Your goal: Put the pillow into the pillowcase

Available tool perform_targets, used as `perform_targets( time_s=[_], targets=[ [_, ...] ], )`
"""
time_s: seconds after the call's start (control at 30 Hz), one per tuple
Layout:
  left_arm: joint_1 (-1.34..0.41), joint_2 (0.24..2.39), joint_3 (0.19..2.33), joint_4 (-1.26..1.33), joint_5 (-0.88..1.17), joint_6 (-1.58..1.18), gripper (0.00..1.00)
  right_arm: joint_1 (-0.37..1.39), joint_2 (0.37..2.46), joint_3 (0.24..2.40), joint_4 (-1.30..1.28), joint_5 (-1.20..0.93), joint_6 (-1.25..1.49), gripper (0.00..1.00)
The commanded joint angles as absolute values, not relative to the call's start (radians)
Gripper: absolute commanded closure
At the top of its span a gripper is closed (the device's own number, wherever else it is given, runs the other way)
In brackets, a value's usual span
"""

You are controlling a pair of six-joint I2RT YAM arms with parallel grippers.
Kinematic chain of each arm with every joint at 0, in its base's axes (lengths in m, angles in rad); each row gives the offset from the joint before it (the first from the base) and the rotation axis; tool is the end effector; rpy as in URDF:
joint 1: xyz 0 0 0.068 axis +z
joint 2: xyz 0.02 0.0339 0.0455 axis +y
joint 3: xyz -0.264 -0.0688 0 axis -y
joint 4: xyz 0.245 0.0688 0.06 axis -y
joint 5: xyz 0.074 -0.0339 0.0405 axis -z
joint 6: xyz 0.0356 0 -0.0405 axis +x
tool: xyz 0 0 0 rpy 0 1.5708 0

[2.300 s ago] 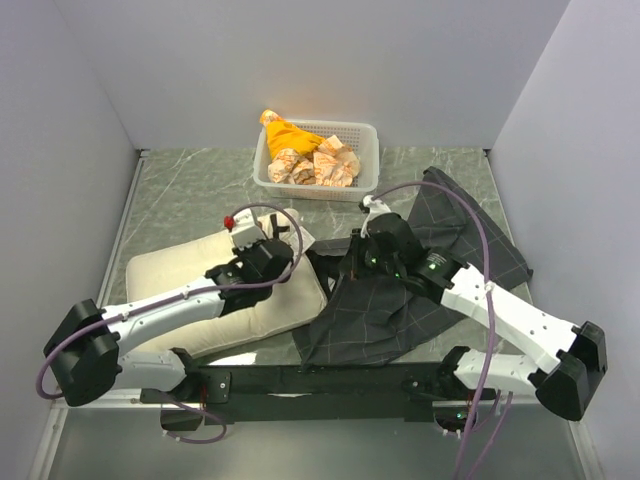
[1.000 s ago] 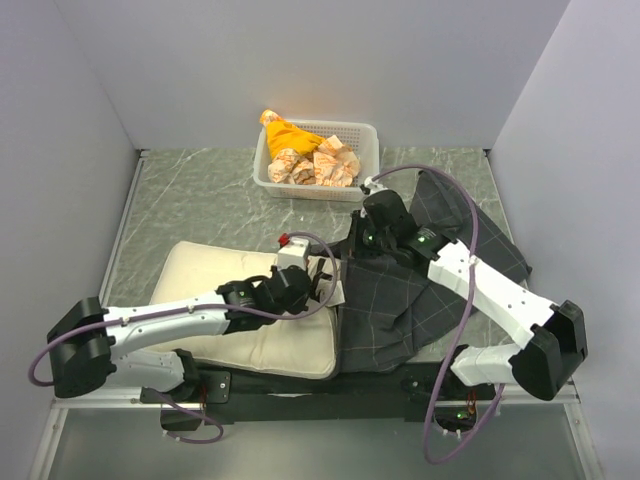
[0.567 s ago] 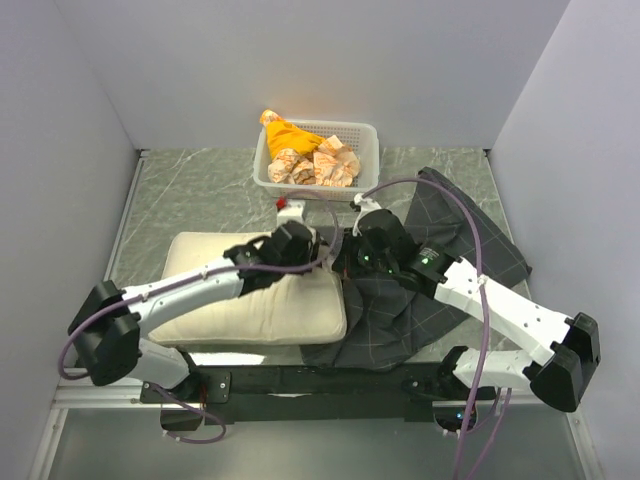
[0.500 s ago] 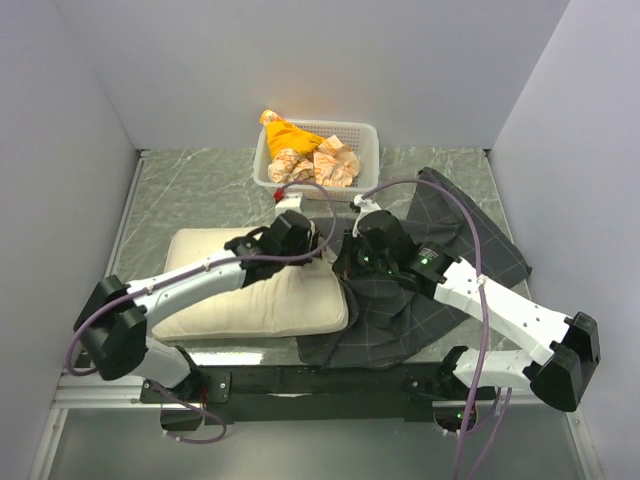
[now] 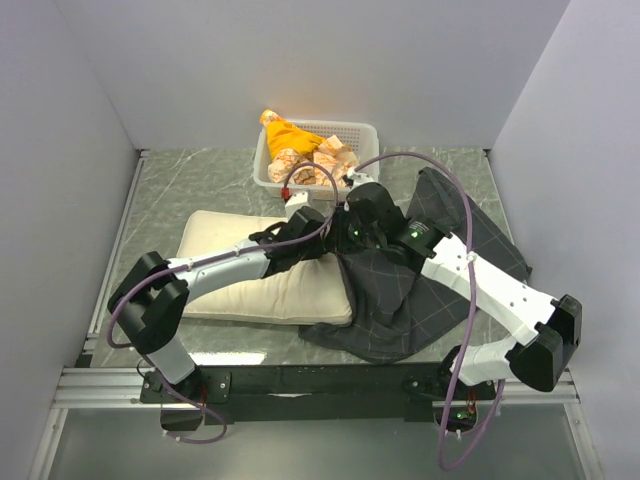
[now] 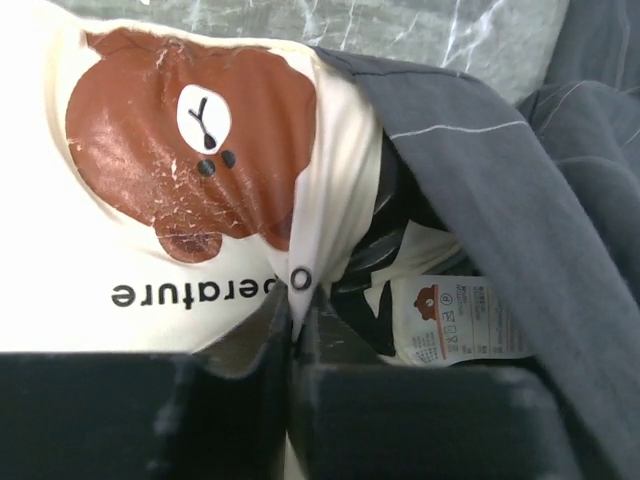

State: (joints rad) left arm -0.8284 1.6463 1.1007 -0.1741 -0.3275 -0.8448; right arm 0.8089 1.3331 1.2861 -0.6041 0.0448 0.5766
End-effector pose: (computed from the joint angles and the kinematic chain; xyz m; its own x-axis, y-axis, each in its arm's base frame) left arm 0.2528 -0.2586 0.2299 -0.6953 -0.2896 -0.6578 0.0214 0.9065 -0.4216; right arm 0.2031 0.2106 0.3521 -0.7314 0.0224 -0.6816 -0.3572 0.8388 0.4109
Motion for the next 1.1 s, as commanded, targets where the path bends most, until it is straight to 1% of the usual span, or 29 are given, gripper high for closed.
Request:
perform_targets(
  time_s=[0.0, 0.03, 0.07, 0.1, 0.13, 0.17, 0.3, 0.4, 0.5, 0.53, 0.63, 0.67, 0.73, 0.83, 0.87, 0.9, 1.0, 1.07],
  targets=[
    [-0.828, 1.592, 1.054, -0.066, -0.325, -0.893, 0.82, 0.812, 1.289, 1.238, -0.566, 0.051, 0.558, 0.65],
    [-0.828, 1.574, 1.054, -0.072, -0.325, -0.888, 0.66, 0.813, 1.266, 1.2, -0.539, 0.054, 0.561, 0.6],
    [-0.825, 1.563, 1.058, -0.089, -0.325, -0.882, 0.6, 0.815, 1.241, 1.162, -0.529, 0.06, 0.568, 0.54],
    [-0.827, 1.551, 1.055, -0.098, -0.324, -0.871, 0.54, 0.813, 1.188, 1.099, -0.529, 0.105, 0.578, 0.5],
    [-0.827, 1.525, 1.054, -0.104, -0.321, -0.873, 0.46, 0.815, 1.158, 1.068, -0.529, 0.118, 0.581, 0.46],
    [-0.827, 1.511, 1.04, -0.11, -0.311, -0.868, 0.45, 0.815, 1.126, 1.037, -0.529, 0.132, 0.583, 0.43],
    [-0.825, 1.428, 0.994, -0.169, -0.333, -0.876, 0.37, 0.818, 0.958, 0.879, -0.518, 0.161, 0.617, 0.42],
    [-0.824, 1.358, 0.956, -0.207, -0.348, -0.876, 0.33, 0.818, 0.899, 0.809, -0.517, 0.155, 0.624, 0.41],
    [-0.827, 1.276, 0.901, -0.259, -0.339, -0.862, 0.28, 0.853, 0.881, 0.743, -0.502, 0.124, 0.627, 0.41],
    [-0.83, 1.228, 0.881, -0.268, -0.328, -0.855, 0.23, 0.86, 0.881, 0.726, -0.494, 0.129, 0.63, 0.41],
    [-0.863, 1.162, 0.818, -0.317, -0.304, -0.83, 0.18, 0.884, 0.89, 0.664, -0.444, 0.121, 0.632, 0.41],
    [-0.882, 1.152, 0.798, -0.33, -0.308, -0.824, 0.17, 0.887, 0.896, 0.649, -0.43, 0.106, 0.632, 0.41],
    [-0.951, 1.143, 0.781, -0.341, -0.311, -0.819, 0.15, 0.897, 0.919, 0.644, -0.407, 0.107, 0.632, 0.45],
    [-1.04, 1.176, 0.77, -0.347, -0.317, -0.827, 0.14, 0.902, 0.96, 0.64, -0.387, 0.103, 0.621, 0.46],
    [-1.055, 1.19, 0.767, -0.335, -0.318, -0.831, 0.14, 0.902, 0.968, 0.638, -0.385, 0.106, 0.621, 0.49],
    [-1.064, 1.201, 0.761, -0.322, -0.314, -0.833, 0.14, 0.903, 0.979, 0.635, -0.382, 0.106, 0.624, 0.5],
    [-1.069, 1.252, 0.752, -0.293, -0.318, -0.841, 0.14, 0.914, 0.962, 0.618, -0.371, 0.104, 0.632, 0.5],
    [-1.068, 1.281, 0.75, -0.281, -0.321, -0.845, 0.16, 0.922, 0.936, 0.594, -0.365, 0.115, 0.643, 0.47]
  ],
)
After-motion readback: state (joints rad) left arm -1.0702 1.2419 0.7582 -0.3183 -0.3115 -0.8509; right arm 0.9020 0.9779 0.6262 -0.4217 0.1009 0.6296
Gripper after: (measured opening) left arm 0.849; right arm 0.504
